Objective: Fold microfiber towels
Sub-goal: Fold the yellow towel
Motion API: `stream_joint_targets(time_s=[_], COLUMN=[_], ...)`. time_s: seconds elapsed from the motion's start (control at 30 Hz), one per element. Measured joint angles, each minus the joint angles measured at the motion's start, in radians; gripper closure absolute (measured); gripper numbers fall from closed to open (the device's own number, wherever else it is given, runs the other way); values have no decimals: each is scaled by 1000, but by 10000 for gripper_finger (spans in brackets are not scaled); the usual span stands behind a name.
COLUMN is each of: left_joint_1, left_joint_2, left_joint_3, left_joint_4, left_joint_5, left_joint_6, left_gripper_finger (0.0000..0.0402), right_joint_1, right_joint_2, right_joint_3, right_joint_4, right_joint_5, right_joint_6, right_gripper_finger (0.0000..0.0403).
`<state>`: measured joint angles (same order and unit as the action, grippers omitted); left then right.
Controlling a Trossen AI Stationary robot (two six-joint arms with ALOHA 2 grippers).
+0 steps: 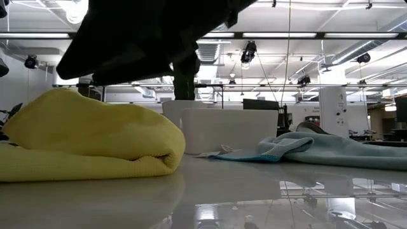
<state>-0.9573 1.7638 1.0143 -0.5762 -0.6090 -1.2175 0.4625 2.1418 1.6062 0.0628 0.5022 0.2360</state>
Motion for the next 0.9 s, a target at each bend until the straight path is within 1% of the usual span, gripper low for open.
stream_joint_targets(time_s=[0.2, 0.37, 0.6, 0.73, 0.9], left_joint_1=[2, 2, 2, 2, 2], left_joint_2=[1, 1, 1, 1, 1], left_joint_3=[-7, -7, -7, -8, -8], left_joint_4=[0, 3, 8, 9, 12], left_joint_5=[-7, -8, -10, -15, -21], left_joint_6=[-6, -7, -6, -6, -6], left_gripper_finger=[284, 284, 284, 284, 284], right_joint_1=[-22, -24, -37, -44, -46], right_joint_2=[8, 39, 58, 79, 105], right_joint_3=[-8, -8, -7, -8, 0], right_joint_4=[38, 100, 119, 129, 137], right_joint_5=[-63, -61, -47, -58, -65], right_joint_6=[4, -8, -11, -24, -44], right_gripper_finger=[234, 234, 239, 266, 329])
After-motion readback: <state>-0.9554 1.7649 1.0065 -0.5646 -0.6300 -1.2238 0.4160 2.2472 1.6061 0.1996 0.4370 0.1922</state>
